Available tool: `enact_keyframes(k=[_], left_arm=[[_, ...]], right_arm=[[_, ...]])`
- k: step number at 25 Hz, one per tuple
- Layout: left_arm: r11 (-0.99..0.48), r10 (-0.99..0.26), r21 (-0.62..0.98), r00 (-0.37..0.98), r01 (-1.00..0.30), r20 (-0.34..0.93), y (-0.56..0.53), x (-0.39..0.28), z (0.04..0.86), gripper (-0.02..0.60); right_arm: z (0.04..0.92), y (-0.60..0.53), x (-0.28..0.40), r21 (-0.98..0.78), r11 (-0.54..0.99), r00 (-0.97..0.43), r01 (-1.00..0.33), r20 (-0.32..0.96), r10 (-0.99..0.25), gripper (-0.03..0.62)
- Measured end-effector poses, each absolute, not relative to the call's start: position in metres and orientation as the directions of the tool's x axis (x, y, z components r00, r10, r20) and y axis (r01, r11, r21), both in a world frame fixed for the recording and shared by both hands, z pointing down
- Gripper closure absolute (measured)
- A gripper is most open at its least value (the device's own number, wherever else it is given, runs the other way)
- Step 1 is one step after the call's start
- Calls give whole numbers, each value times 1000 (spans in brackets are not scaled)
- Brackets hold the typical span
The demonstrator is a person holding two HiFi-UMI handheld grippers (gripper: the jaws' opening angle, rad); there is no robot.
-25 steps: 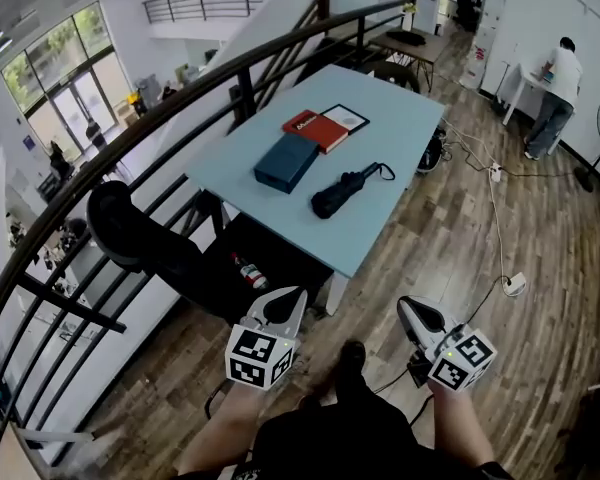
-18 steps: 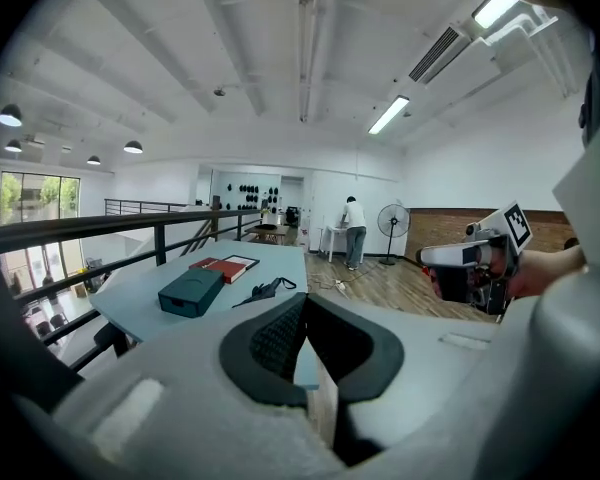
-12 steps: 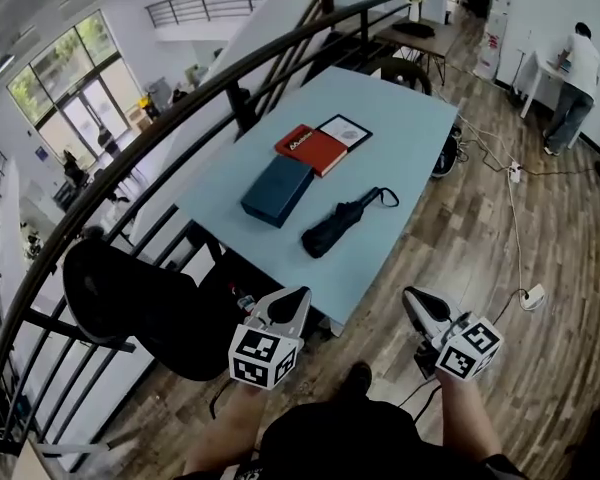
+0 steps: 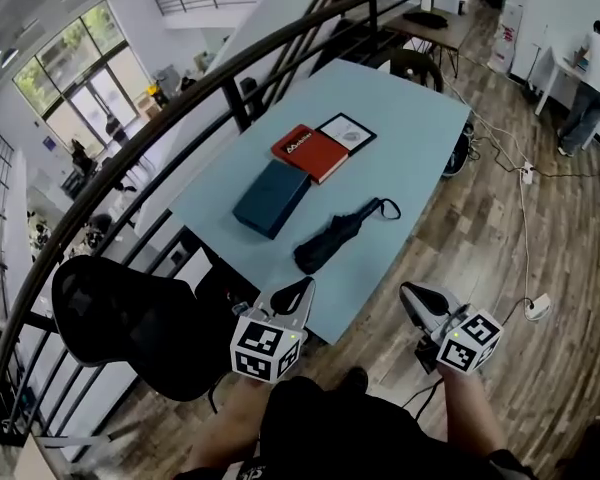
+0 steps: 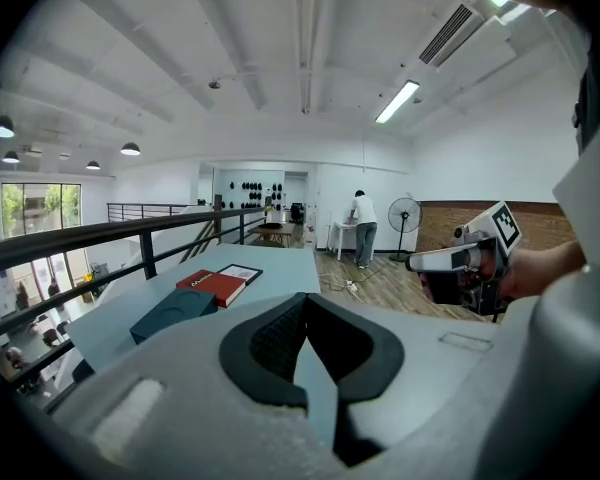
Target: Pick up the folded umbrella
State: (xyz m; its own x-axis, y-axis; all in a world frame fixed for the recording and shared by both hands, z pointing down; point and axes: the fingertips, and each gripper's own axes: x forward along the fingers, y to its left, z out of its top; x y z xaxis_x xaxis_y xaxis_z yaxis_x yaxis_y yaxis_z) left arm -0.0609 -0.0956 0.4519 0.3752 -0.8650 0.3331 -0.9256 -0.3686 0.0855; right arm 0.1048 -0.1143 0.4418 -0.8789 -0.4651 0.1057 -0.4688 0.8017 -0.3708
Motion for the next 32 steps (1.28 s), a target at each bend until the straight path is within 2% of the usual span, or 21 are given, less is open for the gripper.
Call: enact_keyframes(k=[10,24,25,27,32], left_arm=[[-383,-851,121,401,-916,339,-144,-89,462,575],[-490,-773,173,518,-854,368,-217,-149,492,571],[-498,-764,181,528,-848,371,-222,-148,496,542],[-513,-748,190,545,-837,378,-235,-145,503,533],[-540,-691,197,565,-818,450,-273,-132,534,458]], right_arm=[[439,-156,83,-372,783,-864,-498,133,-486,592],[447,-193,-21,-360,781,-859,-511,204,-469,592],[450,-195,-22,-363,778,-859,-513,210,-467,592],[454,-204,-21,-374,769,-855,-519,219,-470,592],[464,-237,-12,-404,750,-851,-524,233,-470,592]])
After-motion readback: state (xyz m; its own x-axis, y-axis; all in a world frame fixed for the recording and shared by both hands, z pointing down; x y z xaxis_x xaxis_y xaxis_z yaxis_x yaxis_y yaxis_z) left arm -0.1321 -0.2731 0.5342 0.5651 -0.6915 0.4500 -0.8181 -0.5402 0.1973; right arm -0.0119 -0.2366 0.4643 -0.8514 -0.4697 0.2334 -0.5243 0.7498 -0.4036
